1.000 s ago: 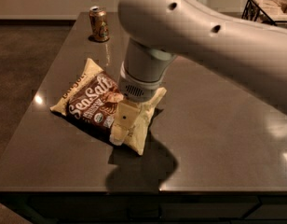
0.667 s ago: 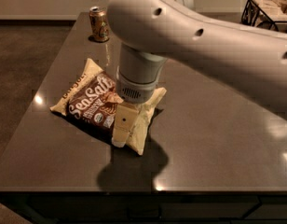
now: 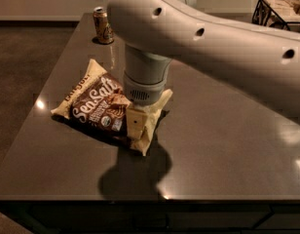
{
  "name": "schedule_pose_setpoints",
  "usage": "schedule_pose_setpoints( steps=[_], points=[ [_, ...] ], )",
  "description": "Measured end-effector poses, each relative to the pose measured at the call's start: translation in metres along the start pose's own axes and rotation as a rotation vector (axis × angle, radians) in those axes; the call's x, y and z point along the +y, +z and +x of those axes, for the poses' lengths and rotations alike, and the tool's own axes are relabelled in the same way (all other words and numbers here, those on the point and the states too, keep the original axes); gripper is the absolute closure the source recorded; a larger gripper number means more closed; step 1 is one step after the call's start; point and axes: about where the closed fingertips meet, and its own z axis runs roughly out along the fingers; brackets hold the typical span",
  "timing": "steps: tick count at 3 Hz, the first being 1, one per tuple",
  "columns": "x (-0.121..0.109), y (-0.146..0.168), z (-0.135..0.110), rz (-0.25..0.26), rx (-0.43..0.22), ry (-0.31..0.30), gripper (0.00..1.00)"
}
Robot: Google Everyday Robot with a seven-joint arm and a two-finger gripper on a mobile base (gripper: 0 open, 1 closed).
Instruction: Pick brown chip bag
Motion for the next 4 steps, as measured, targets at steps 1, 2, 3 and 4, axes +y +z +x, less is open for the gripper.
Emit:
schedule_pose_setpoints(
  steps=[1,2,3,4],
  points=[
    [-0.006,-0.007,0.003,0.017,0.000,0.000,0.63],
    [-0.011,-0.020,0.004,0.030,-0.037,0.016,0.86],
    [-0.026,-0.051,0.012,0.045,-0.127,0.057,1.00],
    [-0.042,-0.093,0.022,0.052,-0.250,0.084,1.00]
  ],
)
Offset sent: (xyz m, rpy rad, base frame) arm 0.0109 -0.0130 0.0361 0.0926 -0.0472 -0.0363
